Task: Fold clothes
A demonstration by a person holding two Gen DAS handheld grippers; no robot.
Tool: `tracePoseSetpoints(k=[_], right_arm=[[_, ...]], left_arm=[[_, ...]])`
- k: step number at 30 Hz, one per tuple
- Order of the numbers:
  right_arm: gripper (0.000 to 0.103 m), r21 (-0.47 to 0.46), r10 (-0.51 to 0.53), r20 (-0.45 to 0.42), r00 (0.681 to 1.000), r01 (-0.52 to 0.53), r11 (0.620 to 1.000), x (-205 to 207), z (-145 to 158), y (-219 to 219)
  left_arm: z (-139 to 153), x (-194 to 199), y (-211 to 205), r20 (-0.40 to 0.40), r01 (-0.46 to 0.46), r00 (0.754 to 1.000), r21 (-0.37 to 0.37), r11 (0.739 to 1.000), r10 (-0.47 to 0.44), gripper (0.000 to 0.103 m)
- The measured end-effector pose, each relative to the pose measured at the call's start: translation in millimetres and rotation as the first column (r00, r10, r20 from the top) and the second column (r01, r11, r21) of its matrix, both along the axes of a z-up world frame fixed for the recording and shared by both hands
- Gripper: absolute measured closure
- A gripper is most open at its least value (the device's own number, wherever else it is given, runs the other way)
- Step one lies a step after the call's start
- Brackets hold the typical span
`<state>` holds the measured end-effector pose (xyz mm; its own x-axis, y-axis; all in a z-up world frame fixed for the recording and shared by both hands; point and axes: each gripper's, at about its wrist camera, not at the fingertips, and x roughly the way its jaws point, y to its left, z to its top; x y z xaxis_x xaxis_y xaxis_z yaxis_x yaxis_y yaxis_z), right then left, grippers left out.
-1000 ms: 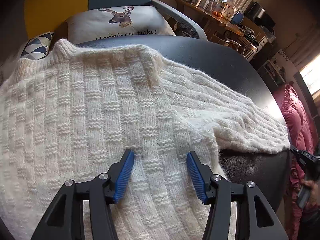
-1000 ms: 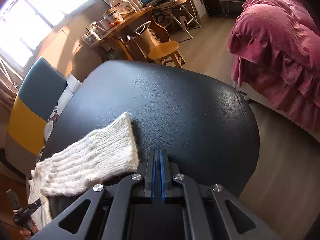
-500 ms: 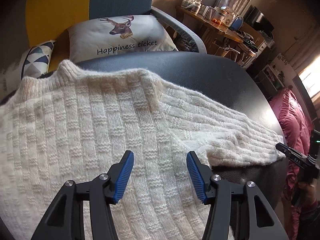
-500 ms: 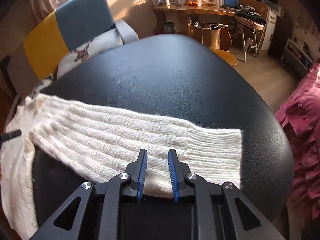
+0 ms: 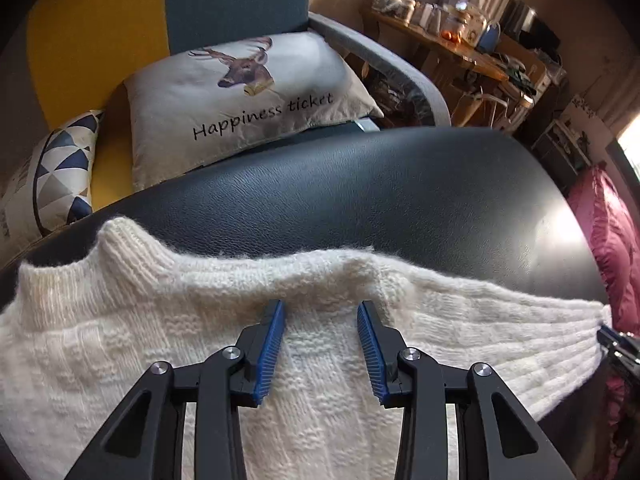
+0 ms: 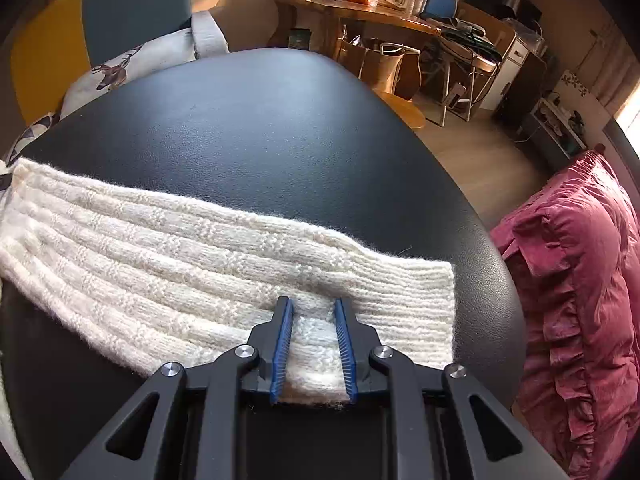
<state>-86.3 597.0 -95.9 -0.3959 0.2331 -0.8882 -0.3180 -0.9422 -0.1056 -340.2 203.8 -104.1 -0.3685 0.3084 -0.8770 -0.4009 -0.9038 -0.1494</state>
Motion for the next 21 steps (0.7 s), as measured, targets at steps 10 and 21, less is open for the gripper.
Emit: tracePoseSetpoints(k=[10,21], right_arm=[[0.082,0.01,-0.004,0.004,1.0,0.004,1.0,-6.4,3.3,0.8],[0.082,-0.142,0.316,-0.191,0.929,-0.345,0.928,-24.6,53.1,-121.6]], left_arm=[[3.1,3.2,11.2,0.002,-0.018,1.0,-0.052,0.999,0.018,0.063],[16.6,124.4,16.6,-0.045,0.227,0.973,-0.029,0.973,-0.228,0.064]])
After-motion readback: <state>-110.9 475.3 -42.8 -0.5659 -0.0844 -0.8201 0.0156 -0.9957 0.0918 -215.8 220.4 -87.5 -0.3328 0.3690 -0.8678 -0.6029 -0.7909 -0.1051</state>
